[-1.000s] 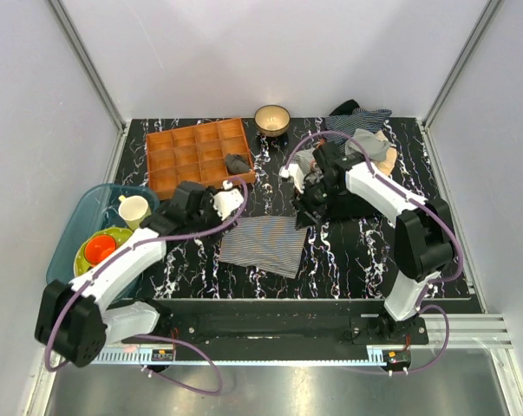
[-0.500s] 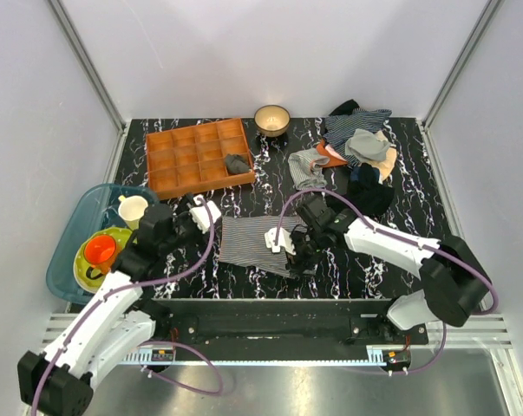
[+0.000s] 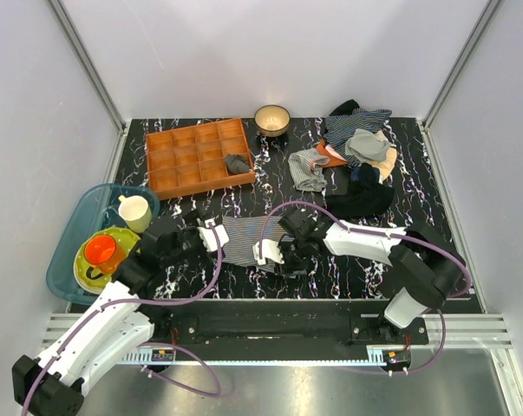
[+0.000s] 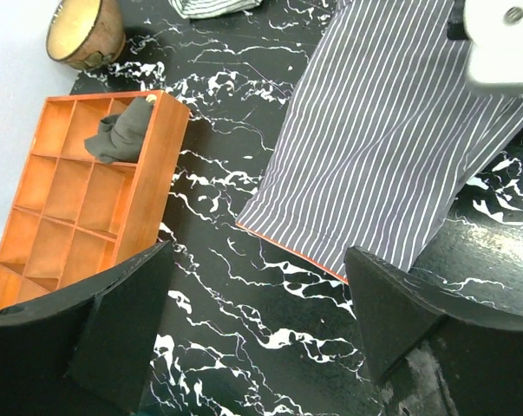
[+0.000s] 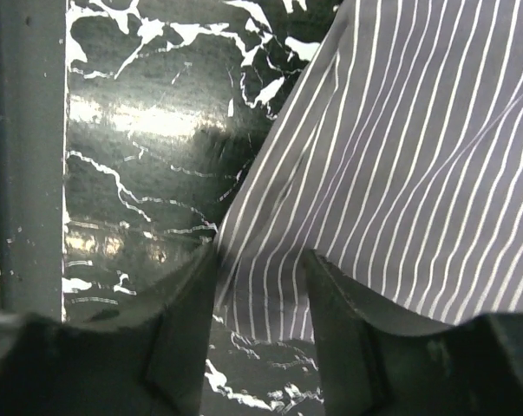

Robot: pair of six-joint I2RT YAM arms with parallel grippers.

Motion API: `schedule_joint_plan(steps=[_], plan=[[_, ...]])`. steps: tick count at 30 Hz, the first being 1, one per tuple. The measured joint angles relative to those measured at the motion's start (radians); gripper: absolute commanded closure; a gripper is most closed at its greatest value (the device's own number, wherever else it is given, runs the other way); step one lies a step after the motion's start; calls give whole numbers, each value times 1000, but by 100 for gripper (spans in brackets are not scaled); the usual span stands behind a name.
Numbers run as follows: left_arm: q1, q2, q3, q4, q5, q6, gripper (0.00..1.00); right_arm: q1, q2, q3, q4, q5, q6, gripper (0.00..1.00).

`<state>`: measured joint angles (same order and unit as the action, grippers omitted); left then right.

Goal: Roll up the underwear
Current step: Fold the underwear at the center of the board.

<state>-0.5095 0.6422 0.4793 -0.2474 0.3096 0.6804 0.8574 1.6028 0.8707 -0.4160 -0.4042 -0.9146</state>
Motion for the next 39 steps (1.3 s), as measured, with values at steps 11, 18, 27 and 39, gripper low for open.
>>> schedule_joint_plan(steps=[11, 18, 27, 39], plan=[[-45, -52, -26, -5, 3, 31, 15, 3, 23, 11, -10, 55, 17, 83], [-171, -19, -27, -18, 16, 47, 22, -42, -35, -17, -122, 72, -35, 85], [-506, 243, -27, -25, -27, 31, 27, -208, -106, -24, -297, -14, -102, 85], [-702, 480, -5, 32, -167, -54, 35, -225, -82, -24, -323, -101, -99, 85]])
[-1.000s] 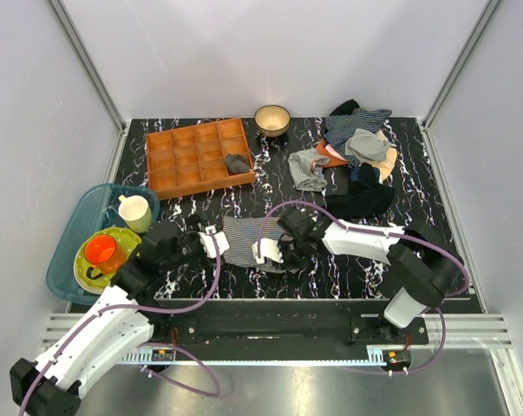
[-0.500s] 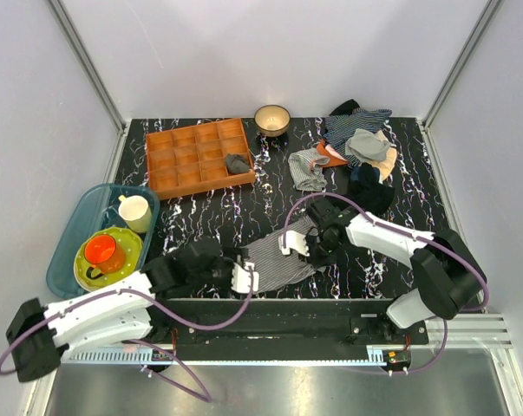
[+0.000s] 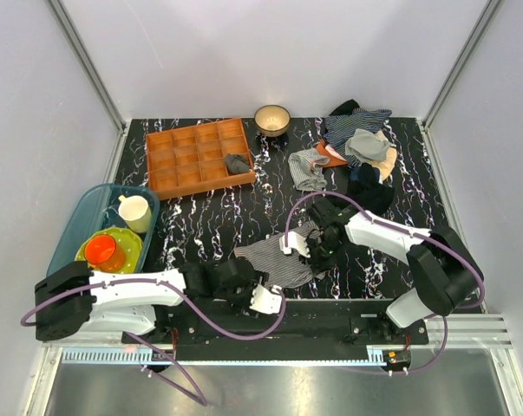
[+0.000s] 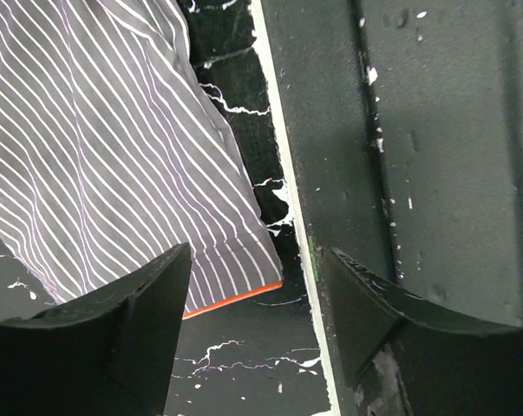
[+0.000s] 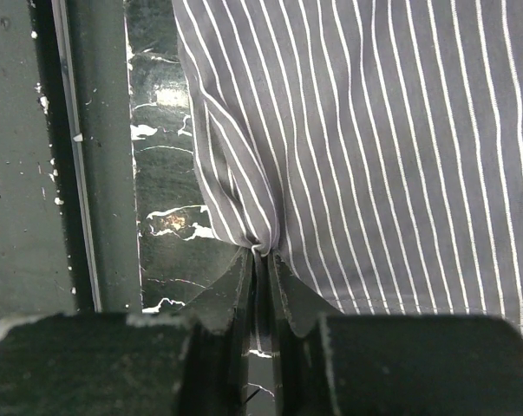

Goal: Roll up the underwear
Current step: Fold the underwear at the center of the board.

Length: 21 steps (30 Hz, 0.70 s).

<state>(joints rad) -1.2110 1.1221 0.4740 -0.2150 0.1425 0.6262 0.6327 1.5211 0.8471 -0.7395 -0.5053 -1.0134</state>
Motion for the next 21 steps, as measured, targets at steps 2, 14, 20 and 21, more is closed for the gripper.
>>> schedule_joint_plan(steps=[2, 14, 20, 21], plan=[[-11, 34, 5, 7, -29, -4, 39, -1, 0, 0, -2, -10, 1, 85], [-72, 106, 19, -18, -106, -17, 84, -19, 0, 2, -26, -40, 4, 86], [-64, 98, 29, -21, -130, -6, 95, -19, 0, 16, -52, -55, 4, 86], [-64, 93, 29, -24, -132, -5, 98, -19, 0, 18, -54, -57, 4, 86]])
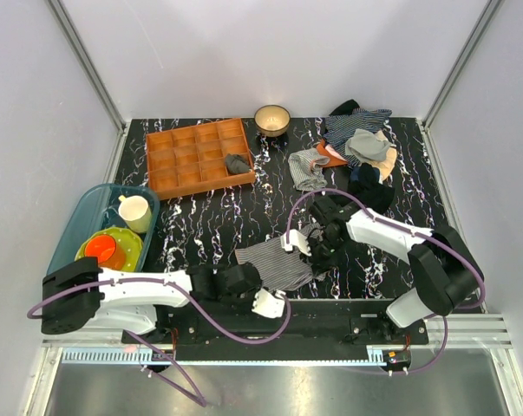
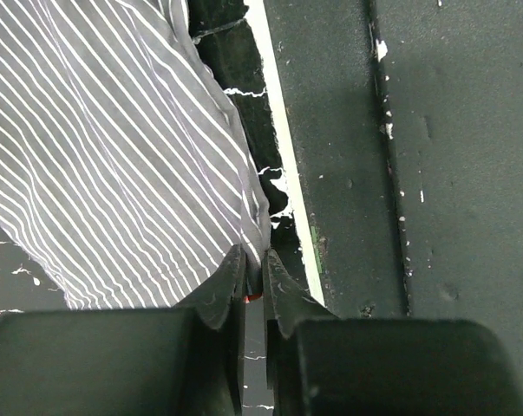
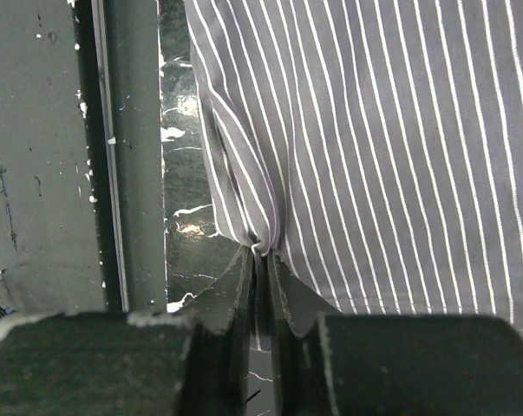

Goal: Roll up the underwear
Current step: Fold the underwear at the center of the board.

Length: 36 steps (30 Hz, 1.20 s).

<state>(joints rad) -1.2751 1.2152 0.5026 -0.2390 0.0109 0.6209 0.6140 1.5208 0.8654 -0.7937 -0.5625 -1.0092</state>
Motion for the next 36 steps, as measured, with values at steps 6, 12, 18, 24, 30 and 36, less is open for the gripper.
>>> schedule_joint_plan(steps=[6, 12, 18, 24, 30, 36], plan=[[11, -38, 0, -10, -3, 0, 100, -3, 0, 32, -24, -5, 8, 86], [114, -103, 2, -15, 29, -10, 100, -35, 11, 128, -60, -5, 19, 86], [310, -123, 52, -23, 118, -21, 100, -74, 94, 243, -79, 2, 23, 86], [477, -45, 117, -23, 213, -39, 100, -123, 233, 386, -101, 20, 43, 85], [578, 82, 179, -43, 267, -72, 100, -139, 349, 521, -114, 51, 89, 82], [603, 157, 213, -64, 275, -106, 87, -139, 404, 562, -113, 85, 129, 76]])
